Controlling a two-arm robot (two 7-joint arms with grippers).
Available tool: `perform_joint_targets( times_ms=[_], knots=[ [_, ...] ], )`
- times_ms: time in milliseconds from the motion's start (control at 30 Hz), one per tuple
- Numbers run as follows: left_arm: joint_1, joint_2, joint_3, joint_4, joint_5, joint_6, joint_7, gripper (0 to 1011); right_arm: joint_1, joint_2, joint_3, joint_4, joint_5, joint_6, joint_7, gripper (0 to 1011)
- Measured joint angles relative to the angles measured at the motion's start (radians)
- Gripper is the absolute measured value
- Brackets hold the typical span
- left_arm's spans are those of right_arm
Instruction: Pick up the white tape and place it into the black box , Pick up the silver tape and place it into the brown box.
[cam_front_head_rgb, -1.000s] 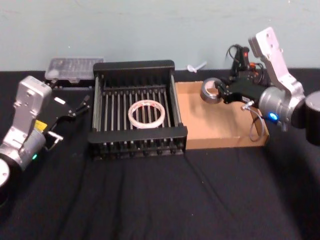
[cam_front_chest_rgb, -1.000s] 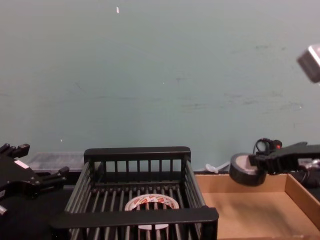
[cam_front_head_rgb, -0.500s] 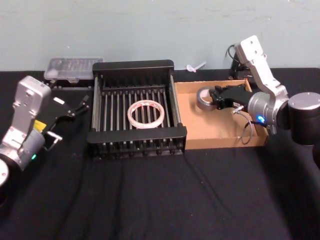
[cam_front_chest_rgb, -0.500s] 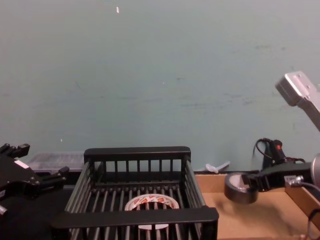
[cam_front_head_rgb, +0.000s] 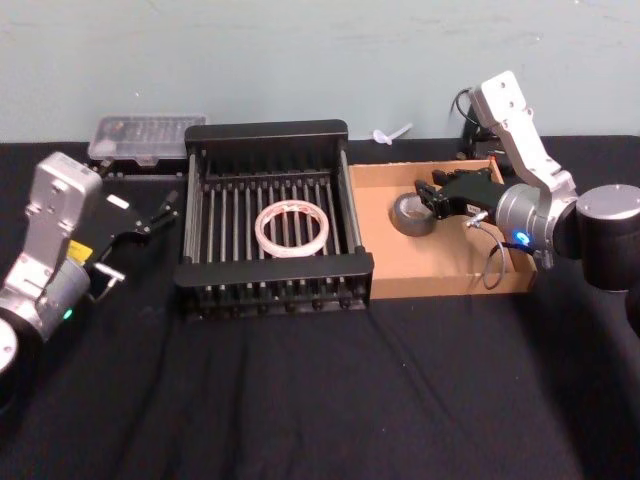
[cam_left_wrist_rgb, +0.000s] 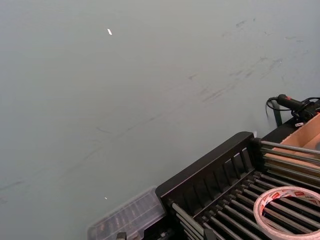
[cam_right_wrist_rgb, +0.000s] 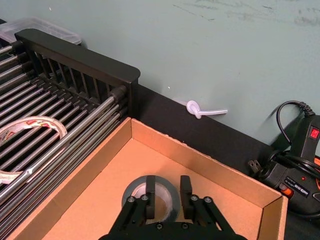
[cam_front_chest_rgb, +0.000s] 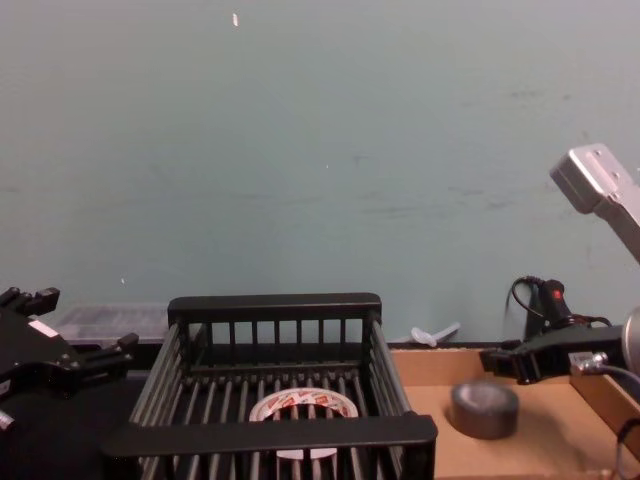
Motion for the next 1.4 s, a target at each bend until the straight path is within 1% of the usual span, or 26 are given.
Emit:
perform_joint_targets(
  times_ms=[33,67,100,167,233,267,300,333,367,400,500,533,633,667,700,767,833,1267,1400],
  knots=[
    [0.000,0.000,0.000,0.000,0.000,0.000,0.000,1001,0.000,0.000,0.000,0.000,0.000,0.000,0.000,327],
    [0.000,0.000,0.000,0.000,0.000,0.000,0.000,1001,0.000,0.000,0.000,0.000,0.001,0.000,0.000,327],
    [0.000,0.000,0.000,0.000,0.000,0.000,0.000,1001,0.000,0.000,0.000,-0.001,0.001,0.000,0.000,384],
    [0.000,0.000,0.000,0.000,0.000,0.000,0.000,1001,0.000,0.000,0.000,-0.001,0.002,0.000,0.000,421],
    [0.000,0.000,0.000,0.000,0.000,0.000,0.000,1001,-0.001,0.001,0.001,-0.001,0.002,0.000,0.000,507],
    [0.000,0.000,0.000,0.000,0.000,0.000,0.000,1001,-0.001,0.001,0.001,-0.001,0.002,0.000,0.000,527],
    [0.000,0.000,0.000,0.000,0.000,0.000,0.000,1001,-0.001,0.001,0.001,-0.001,0.002,-0.001,0.000,589],
    [0.000,0.000,0.000,0.000,0.000,0.000,0.000,1001,-0.001,0.001,0.001,-0.002,0.002,-0.001,0.001,589],
    [0.000,0.000,0.000,0.000,0.000,0.000,0.000,1002,-0.001,0.001,0.001,-0.002,0.002,-0.001,0.001,625],
    [0.000,0.000,0.000,0.000,0.000,0.000,0.000,1001,-0.001,0.001,0.001,-0.002,0.003,-0.001,0.001,684],
    [0.000,0.000,0.000,0.000,0.000,0.000,0.000,1001,-0.001,0.001,0.001,-0.002,0.003,-0.001,0.001,737],
    [0.000,0.000,0.000,0.000,0.000,0.000,0.000,1001,-0.001,0.001,0.001,-0.002,0.003,-0.001,0.001,802],
    [0.000,0.000,0.000,0.000,0.000,0.000,0.000,1001,-0.001,0.001,0.001,-0.003,0.003,-0.001,0.002,855],
    [0.000,0.000,0.000,0.000,0.000,0.000,0.000,1001,-0.001,0.001,0.001,-0.003,0.004,-0.001,0.002,907],
    [0.000,0.000,0.000,0.000,0.000,0.000,0.000,1001,-0.001,0.001,0.001,-0.003,0.004,-0.001,0.002,917],
    [0.000,0.000,0.000,0.000,0.000,0.000,0.000,1001,-0.001,0.001,0.001,-0.003,0.004,-0.001,0.002,969],
    [0.000,0.000,0.000,0.000,0.000,0.000,0.000,1001,-0.001,0.001,0.001,-0.003,0.004,-0.001,0.002,1003],
    [0.000,0.000,0.000,0.000,0.000,0.000,0.000,1001,-0.001,0.001,0.001,-0.003,0.004,-0.001,0.001,1002],
    [0.000,0.000,0.000,0.000,0.000,0.000,0.000,1001,-0.017,0.006,0.015,-0.027,0.006,-0.003,0.008,1002]
  ],
)
